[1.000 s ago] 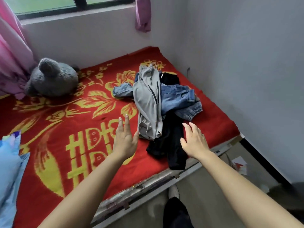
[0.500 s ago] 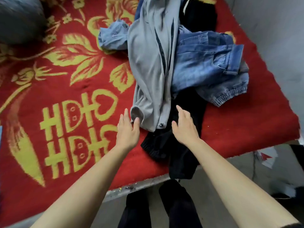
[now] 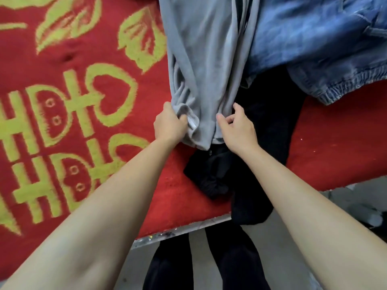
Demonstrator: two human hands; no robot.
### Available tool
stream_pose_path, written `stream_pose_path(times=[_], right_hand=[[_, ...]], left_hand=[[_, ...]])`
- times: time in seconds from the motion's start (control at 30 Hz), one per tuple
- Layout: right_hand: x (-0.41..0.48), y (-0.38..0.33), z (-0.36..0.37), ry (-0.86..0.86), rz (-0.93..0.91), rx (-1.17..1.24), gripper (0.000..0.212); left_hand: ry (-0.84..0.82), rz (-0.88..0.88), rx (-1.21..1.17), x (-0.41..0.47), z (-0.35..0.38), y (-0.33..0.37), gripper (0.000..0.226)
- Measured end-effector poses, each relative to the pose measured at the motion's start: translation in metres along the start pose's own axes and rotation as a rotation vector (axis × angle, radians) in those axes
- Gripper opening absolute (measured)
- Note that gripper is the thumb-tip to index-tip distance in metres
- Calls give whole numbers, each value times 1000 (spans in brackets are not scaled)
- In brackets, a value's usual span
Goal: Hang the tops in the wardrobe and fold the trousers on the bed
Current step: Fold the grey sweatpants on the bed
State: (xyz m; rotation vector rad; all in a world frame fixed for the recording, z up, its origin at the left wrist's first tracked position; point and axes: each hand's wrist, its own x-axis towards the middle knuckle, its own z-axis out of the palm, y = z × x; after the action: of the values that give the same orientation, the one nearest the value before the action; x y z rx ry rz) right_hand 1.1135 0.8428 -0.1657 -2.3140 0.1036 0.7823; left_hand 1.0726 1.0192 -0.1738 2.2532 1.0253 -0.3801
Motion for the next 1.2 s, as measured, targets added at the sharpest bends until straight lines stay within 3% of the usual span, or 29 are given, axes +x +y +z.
stream_pose_path(times=[0.07,0.17,0.33,0.4,0.5,0.57,0.63,0.7,0.77,0.83,0.93,1.0,1.07,1.13,1.2], right_hand=[[4,-10,4,5,72,-26,45],[3,-41,15,0,72,-2,61],[16,-114,45,39,120,470,51],[22,-132,59,56,116,512,48],[15,-137,89,23,103,348,33],[-6,-128,115,-83,125,204,21],[-38,-111,143,-229,181,88,18],[-72,-91,170,-363,208,-41,24],[-95,-79,188,-471,200,-150,20],[-102,-77,189,-562,197,-207,11],[-90,-82,176,-635,215,-274,19],[-78,-82,168,-605,199,-310,36],[-68,-84,164,-467,258,-121,55],[-60,-93,158,-180,274,95,74],[-45,-106,149,107,154,133,97]], left_hand=[[68,74,-13,-5,-12,-21,19],[189,145,-65,-14,-39,-58,22],[250,185,19,-17,-82,-121,22],[218,125,76,-22,-95,-154,20],[142,-25,236,-35,-111,-205,15],[-17,-207,388,-42,-124,-236,19],[-237,-436,554,-51,-138,-262,38],[-314,-594,669,-61,-145,-280,55],[-158,-554,625,-67,-144,-284,51],[50,-390,459,-62,-141,-271,43],[130,-194,212,-35,-133,-231,41],[147,-185,88,-14,-126,-203,40],[166,-273,-37,6,-121,-177,40],[186,-353,-172,23,-117,-159,40],[209,-346,-298,34,-113,-148,41]])
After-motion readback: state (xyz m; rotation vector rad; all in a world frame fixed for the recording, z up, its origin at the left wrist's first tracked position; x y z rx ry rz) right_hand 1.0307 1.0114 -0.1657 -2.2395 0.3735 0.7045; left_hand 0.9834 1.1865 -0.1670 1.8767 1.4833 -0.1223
